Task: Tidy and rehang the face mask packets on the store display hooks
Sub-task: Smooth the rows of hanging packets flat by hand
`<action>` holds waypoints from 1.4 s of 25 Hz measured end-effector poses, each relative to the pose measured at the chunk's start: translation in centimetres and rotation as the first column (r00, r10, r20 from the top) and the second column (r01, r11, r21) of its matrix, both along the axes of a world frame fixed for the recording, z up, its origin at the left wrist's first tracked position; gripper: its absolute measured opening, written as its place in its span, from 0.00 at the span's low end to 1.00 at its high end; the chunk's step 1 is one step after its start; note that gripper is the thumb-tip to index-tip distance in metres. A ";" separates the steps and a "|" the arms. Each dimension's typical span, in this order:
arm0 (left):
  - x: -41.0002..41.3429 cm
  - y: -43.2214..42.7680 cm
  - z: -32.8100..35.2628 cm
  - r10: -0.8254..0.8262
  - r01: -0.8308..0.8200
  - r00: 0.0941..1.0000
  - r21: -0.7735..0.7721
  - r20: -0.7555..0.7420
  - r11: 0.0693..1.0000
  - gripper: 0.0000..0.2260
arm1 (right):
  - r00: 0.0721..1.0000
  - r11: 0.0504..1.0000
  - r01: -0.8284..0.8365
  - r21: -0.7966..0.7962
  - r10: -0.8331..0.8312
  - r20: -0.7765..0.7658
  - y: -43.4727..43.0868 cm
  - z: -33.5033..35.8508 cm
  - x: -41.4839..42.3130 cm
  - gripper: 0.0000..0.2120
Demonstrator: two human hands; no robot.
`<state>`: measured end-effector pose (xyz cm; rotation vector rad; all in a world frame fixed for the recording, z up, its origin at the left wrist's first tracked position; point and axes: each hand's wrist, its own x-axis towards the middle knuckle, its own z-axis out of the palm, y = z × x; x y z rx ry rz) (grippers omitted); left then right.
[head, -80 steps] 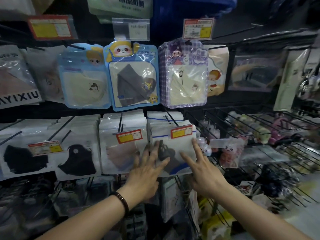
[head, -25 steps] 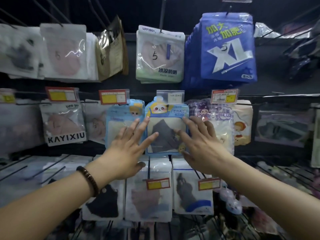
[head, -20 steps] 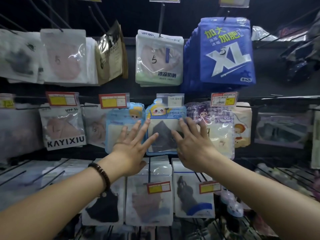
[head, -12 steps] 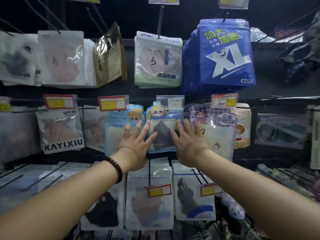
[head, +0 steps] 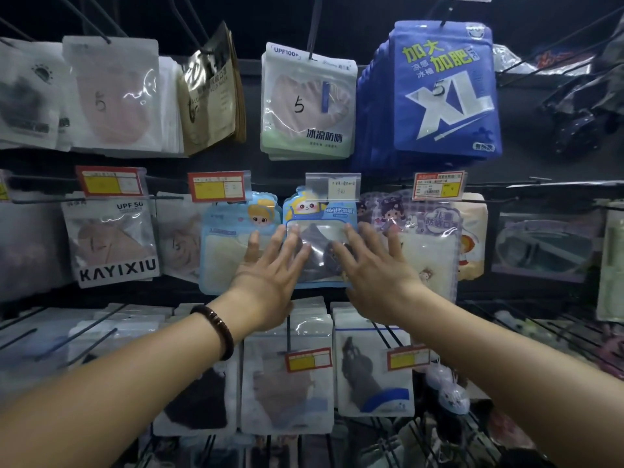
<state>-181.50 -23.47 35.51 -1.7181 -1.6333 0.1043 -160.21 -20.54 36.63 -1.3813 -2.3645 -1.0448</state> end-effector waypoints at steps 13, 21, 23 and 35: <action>11.5 0.5 -2.4 -0.379 0.377 0.925 0.061 0.021 0.924 0.46 | 0.980 0.996 -0.004 0.090 0.022 -0.200 -2.2 -2.5 14.1 0.37; 10.9 3.7 -2.0 -0.237 0.239 0.970 0.026 -0.062 0.971 0.44 | 0.962 0.995 0.022 -0.101 -0.049 -0.267 1.9 -2.4 13.6 0.42; 10.6 4.7 -1.8 -0.194 0.195 0.979 0.018 -0.068 0.981 0.43 | 0.955 0.992 0.005 -0.129 -0.043 -0.293 2.9 -2.0 13.0 0.41; 11.0 8.0 -0.3 -0.089 0.088 0.995 -0.027 -0.042 0.996 0.40 | 0.950 0.963 -0.029 -0.268 -0.057 -0.306 7.3 0.4 10.1 0.39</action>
